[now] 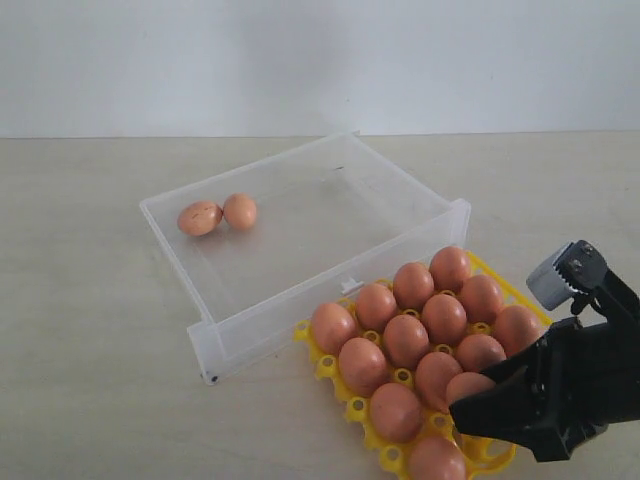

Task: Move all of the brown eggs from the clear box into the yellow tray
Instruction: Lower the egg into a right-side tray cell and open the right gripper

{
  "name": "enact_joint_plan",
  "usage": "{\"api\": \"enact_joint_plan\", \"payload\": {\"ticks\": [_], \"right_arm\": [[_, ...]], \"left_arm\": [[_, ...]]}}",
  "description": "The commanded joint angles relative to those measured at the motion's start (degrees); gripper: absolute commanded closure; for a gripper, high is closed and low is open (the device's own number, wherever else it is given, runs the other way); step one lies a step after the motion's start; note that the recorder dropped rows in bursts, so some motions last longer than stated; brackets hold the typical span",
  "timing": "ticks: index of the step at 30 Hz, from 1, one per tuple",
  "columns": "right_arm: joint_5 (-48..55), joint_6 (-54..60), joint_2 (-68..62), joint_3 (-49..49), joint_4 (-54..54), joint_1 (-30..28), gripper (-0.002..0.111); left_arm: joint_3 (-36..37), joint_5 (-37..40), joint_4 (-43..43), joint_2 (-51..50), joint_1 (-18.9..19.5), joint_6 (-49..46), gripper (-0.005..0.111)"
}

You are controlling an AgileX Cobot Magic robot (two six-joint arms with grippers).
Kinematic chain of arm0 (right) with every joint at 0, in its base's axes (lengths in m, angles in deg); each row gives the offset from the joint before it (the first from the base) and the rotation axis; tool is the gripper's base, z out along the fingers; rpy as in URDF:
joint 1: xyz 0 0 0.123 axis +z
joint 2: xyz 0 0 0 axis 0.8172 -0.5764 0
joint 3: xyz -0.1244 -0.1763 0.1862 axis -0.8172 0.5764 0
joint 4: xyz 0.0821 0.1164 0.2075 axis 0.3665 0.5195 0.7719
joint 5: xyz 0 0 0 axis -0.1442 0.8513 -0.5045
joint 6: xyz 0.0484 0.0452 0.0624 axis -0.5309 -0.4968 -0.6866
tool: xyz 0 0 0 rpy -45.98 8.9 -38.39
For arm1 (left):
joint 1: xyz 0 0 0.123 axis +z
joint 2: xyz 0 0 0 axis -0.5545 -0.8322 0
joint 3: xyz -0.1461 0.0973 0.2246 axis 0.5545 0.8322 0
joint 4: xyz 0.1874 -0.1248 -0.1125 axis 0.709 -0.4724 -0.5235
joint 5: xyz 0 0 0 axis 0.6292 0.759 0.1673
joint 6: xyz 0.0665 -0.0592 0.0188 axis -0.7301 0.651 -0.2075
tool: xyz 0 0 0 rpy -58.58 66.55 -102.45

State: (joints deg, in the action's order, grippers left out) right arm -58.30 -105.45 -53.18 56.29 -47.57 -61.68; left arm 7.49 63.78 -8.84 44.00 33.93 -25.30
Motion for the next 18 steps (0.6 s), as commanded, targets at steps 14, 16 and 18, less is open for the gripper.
{"api": "enact_joint_plan", "payload": {"ticks": [14, 16, 18], "right_arm": [[-1.15, -0.81, 0.29, 0.20, 0.14, -0.02, 0.086], [-0.63, -1.22, 0.29, 0.20, 0.14, -0.02, 0.081], [-0.63, -1.75, 0.29, 0.42, 0.14, -0.02, 0.077]], "left_arm": [[0.15, -0.23, -0.15, 0.20, 0.17, 0.06, 0.103], [0.15, -0.23, -0.15, 0.20, 0.17, 0.06, 0.103], [0.15, -0.23, -0.15, 0.20, 0.17, 0.06, 0.103]]}}
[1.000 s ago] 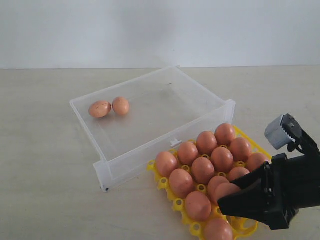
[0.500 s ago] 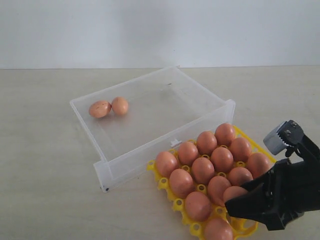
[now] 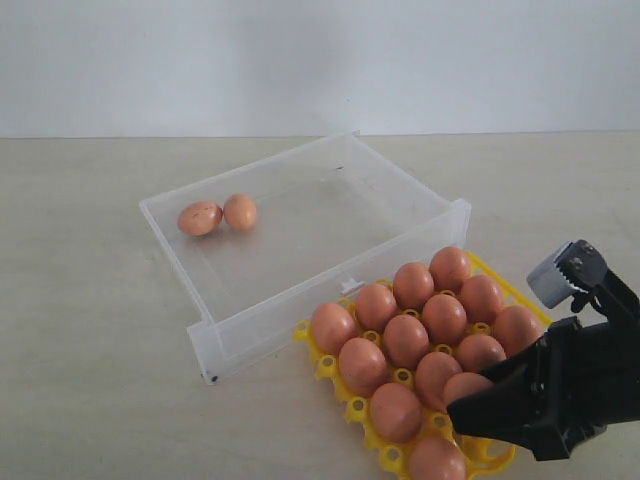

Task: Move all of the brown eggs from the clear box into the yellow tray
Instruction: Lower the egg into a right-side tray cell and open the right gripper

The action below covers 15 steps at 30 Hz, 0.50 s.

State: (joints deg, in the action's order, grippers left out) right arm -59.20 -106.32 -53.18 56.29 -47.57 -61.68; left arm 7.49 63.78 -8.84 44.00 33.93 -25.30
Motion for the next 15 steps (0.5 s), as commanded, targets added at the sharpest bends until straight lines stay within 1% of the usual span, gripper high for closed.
{"api": "enact_joint_plan", "payload": {"ticks": [1, 7, 15], "right_arm": [[0.28, -1.08, 0.29, 0.42, 0.14, -0.02, 0.076], [0.28, -2.07, 0.29, 0.42, 0.14, -0.02, 0.065], [-1.51, -3.22, 0.29, 0.42, 0.14, -0.02, 0.064]], "left_arm": [[0.15, -0.23, -0.15, 0.20, 0.17, 0.06, 0.103], [0.15, -0.23, -0.15, 0.20, 0.17, 0.06, 0.103], [0.15, -0.23, -0.15, 0.20, 0.17, 0.06, 0.103]]}}
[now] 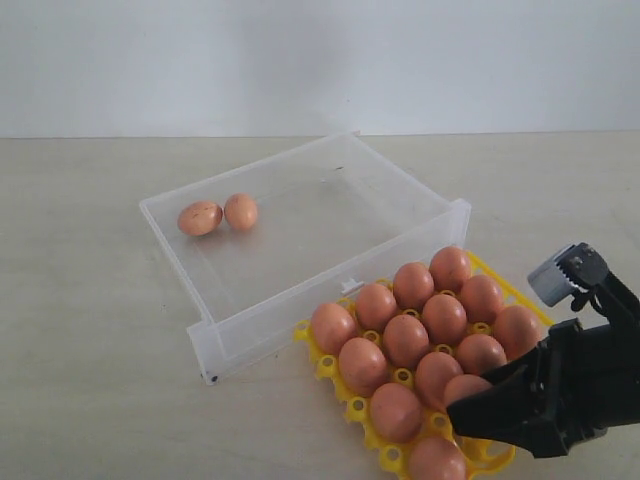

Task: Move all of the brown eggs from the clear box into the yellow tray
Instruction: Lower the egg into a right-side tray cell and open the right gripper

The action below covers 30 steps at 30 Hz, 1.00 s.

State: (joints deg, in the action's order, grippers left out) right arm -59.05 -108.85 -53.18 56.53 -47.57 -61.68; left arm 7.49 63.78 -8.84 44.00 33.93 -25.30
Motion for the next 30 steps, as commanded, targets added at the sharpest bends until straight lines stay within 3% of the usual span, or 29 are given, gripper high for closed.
{"api": "enact_joint_plan", "payload": {"ticks": [1, 5, 12, 20, 26, 29, 30], "right_arm": [[-1.67, -0.68, 0.29, 0.19, 0.14, -0.02, 0.064], [-1.50, -0.68, 0.29, 0.19, 0.14, -0.02, 0.063], [-1.50, -0.93, 0.29, 0.19, 0.14, -0.02, 0.042], [-1.50, -0.93, 0.29, 0.19, 0.14, -0.02, 0.042], [-2.22, -0.81, 0.40, -0.08, 6.46, -0.02, 0.042], [-5.14, -0.81, 0.40, -1.55, 11.46, -0.02, 0.048], [-5.81, -0.81, 0.40, -2.55, 11.79, -0.02, 0.055]], "left_arm": [[0.15, -0.23, -0.15, 0.20, 0.17, 0.06, 0.103], [0.15, -0.23, -0.15, 0.20, 0.17, 0.06, 0.103], [0.15, -0.23, -0.15, 0.20, 0.17, 0.06, 0.103], [0.15, -0.23, -0.15, 0.20, 0.17, 0.06, 0.103], [0.15, -0.23, -0.15, 0.20, 0.17, 0.06, 0.103], [0.15, -0.23, -0.15, 0.20, 0.17, 0.06, 0.103], [0.15, -0.23, -0.15, 0.20, 0.17, 0.06, 0.103]]}}
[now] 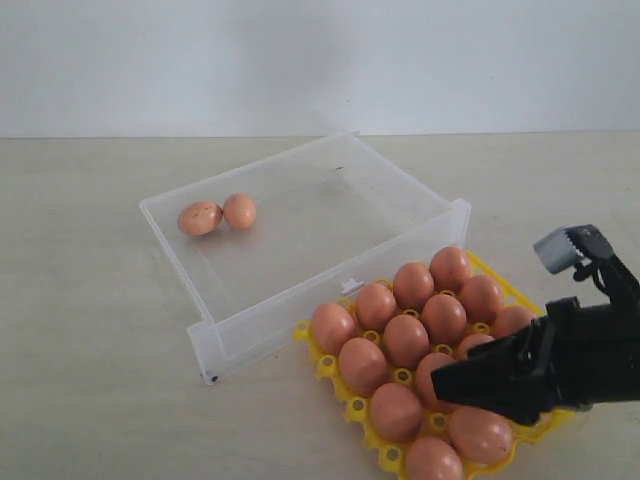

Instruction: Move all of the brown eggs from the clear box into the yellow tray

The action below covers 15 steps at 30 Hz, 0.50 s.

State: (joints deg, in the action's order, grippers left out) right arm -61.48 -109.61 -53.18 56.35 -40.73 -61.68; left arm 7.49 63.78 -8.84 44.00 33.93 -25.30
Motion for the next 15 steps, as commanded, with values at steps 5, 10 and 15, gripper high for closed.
{"api": "enact_joint_plan", "payload": {"ticks": [5, 10, 15], "right_arm": [[-5.29, -6.31, 0.40, -5.33, 2.75, -0.02, 0.104], [-5.49, -10.58, 0.49, -7.38, -6.69, 0.07, 0.109], [13.01, -9.28, 6.11, -12.08, -6.69, 2.60, 0.109]], "left_arm": [[0.15, -0.23, -0.15, 0.20, 0.17, 0.06, 0.103], [0.15, -0.23, -0.15, 0.20, 0.17, 0.06, 0.103], [0.15, -0.23, -0.15, 0.20, 0.17, 0.06, 0.103]]}}
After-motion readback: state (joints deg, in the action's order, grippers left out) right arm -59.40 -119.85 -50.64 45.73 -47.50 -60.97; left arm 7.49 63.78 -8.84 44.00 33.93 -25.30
